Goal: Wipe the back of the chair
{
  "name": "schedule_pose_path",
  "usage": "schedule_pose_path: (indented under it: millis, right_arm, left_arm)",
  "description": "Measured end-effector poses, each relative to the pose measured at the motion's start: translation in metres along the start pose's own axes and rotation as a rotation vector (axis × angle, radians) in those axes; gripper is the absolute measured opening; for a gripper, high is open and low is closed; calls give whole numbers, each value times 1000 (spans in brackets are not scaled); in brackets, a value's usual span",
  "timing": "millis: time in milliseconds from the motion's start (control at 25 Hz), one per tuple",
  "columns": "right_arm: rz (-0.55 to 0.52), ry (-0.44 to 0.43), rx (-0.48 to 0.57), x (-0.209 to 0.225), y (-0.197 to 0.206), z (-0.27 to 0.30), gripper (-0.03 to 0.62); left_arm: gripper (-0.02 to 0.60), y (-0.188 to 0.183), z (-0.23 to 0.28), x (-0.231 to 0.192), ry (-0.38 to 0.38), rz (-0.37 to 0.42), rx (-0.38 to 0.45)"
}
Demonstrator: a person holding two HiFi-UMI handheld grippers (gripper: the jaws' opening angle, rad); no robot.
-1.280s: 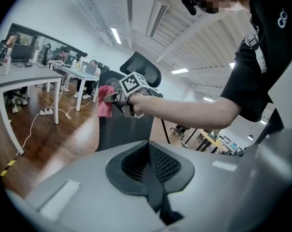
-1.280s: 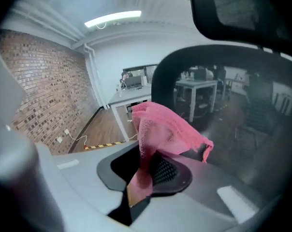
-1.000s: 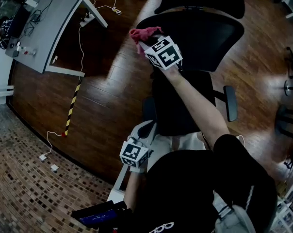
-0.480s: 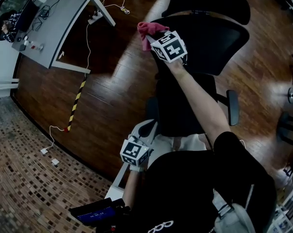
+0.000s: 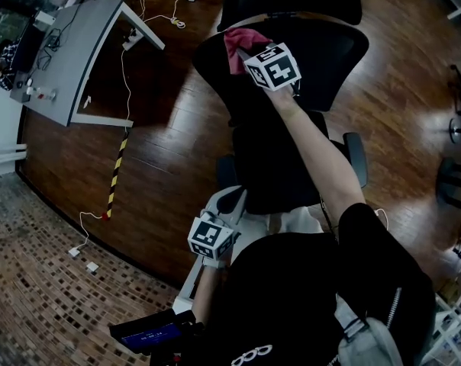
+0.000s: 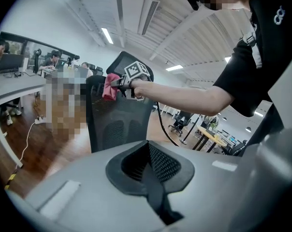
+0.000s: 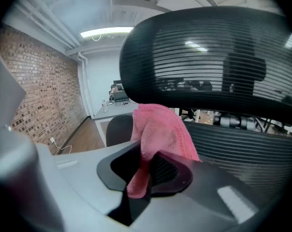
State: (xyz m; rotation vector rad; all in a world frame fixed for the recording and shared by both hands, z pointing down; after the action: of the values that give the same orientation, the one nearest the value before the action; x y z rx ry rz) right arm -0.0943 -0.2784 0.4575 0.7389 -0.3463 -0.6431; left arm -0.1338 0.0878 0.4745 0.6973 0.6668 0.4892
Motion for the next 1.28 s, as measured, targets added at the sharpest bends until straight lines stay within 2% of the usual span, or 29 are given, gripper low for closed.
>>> schedule_pose_path:
  millis: [440, 760, 1280]
  right_arm:
    - [70, 87, -2, 105, 35, -56, 51]
    - [129, 158, -4, 165, 75, -92, 51]
    - [191, 251, -12, 233, 117, -148, 51]
  left_arm:
    - [-11, -30, 50, 43, 63, 58, -23]
    - [-11, -28, 82, 64, 102, 75, -60]
    - [-11, -39, 116, 86, 147, 95, -77]
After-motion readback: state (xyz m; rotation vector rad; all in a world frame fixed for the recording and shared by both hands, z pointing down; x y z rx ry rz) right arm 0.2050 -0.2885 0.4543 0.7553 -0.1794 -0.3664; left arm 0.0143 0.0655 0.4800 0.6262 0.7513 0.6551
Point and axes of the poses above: the fingertips, and each gripper's own axes: z forward along the fingers, x to its right, y out of its underside, the point moved 1 cm from there along -z, backward along the fingers, and after that the axes turned 12 degrees about -x, right-handed, at the moved point
